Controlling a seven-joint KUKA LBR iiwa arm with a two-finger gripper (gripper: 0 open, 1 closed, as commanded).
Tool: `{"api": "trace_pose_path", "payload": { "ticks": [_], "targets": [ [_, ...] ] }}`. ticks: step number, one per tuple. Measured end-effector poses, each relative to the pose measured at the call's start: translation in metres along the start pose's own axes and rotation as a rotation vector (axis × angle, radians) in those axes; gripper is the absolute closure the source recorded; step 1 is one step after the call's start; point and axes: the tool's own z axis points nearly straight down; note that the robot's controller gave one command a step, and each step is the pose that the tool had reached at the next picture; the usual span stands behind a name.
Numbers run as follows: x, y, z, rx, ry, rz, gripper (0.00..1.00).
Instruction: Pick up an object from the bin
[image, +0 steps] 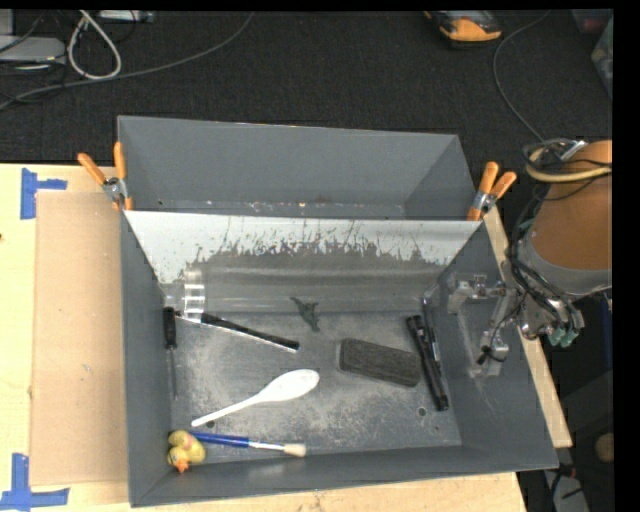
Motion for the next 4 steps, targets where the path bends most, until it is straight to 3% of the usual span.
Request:
{"api": "trace_pose_path", "payload": {
  "ticks": [1, 2, 3, 4],
  "targets": [
    [-0.010, 0.025, 0.087, 0.000, -0.003, -0.016, 0.00],
    [-0.007, 0.052, 0.080, 0.000, -0.007, 0.134, 0.00],
    [0.004, 0.059, 0.083, -0.001, 0.001, 0.143, 0.00],
    [-0.022, 0.068, 0.147, -0.003, -0.008, 0.296, 0.00]
  ]
}}
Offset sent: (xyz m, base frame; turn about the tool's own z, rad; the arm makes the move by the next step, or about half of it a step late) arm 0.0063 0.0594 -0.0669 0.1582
